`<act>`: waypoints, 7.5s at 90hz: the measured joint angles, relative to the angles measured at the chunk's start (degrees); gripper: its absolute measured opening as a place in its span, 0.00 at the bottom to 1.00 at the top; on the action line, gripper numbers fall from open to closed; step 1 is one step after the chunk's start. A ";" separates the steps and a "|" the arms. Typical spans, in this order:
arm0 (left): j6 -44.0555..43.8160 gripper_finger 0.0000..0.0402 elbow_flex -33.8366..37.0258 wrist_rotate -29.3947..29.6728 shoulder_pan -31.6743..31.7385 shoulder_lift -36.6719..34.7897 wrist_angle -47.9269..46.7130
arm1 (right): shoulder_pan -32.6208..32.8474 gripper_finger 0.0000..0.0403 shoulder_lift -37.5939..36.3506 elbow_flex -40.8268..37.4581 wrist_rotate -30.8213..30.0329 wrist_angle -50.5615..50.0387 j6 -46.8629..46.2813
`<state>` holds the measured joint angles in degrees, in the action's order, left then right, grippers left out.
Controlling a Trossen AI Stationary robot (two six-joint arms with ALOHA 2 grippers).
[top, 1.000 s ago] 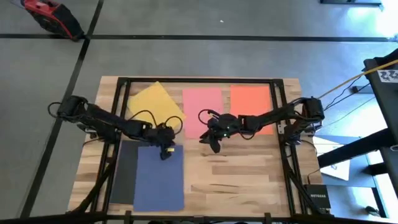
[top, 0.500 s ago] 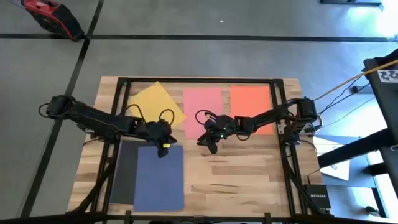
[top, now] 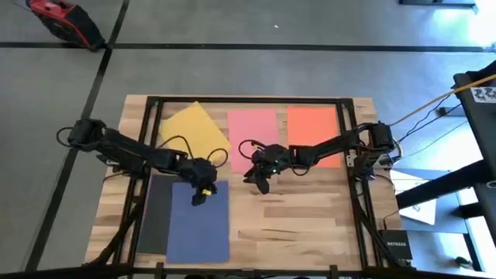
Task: Organize paper
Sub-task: Move the blue paper from bottom left to bottom right table, then adjust the yellow paper on the table
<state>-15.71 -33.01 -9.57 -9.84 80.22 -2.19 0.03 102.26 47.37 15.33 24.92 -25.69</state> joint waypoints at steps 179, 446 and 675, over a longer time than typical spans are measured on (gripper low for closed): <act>-11.19 0.00 11.17 26.44 -7.90 -2.28 29.84 | 9.38 0.00 1.44 5.30 -9.55 -8.06 11.89; -5.33 0.00 14.05 26.26 -4.73 -3.58 38.73 | 16.78 0.00 -11.96 -4.12 -6.81 -72.70 9.07; -1.07 0.00 -0.23 27.00 9.63 1.80 -26.26 | 13.31 0.00 -21.97 2.62 -32.72 -71.38 5.18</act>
<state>-16.78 -33.25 17.43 -0.20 82.02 -28.45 13.34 80.29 50.00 -17.39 -46.46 -20.51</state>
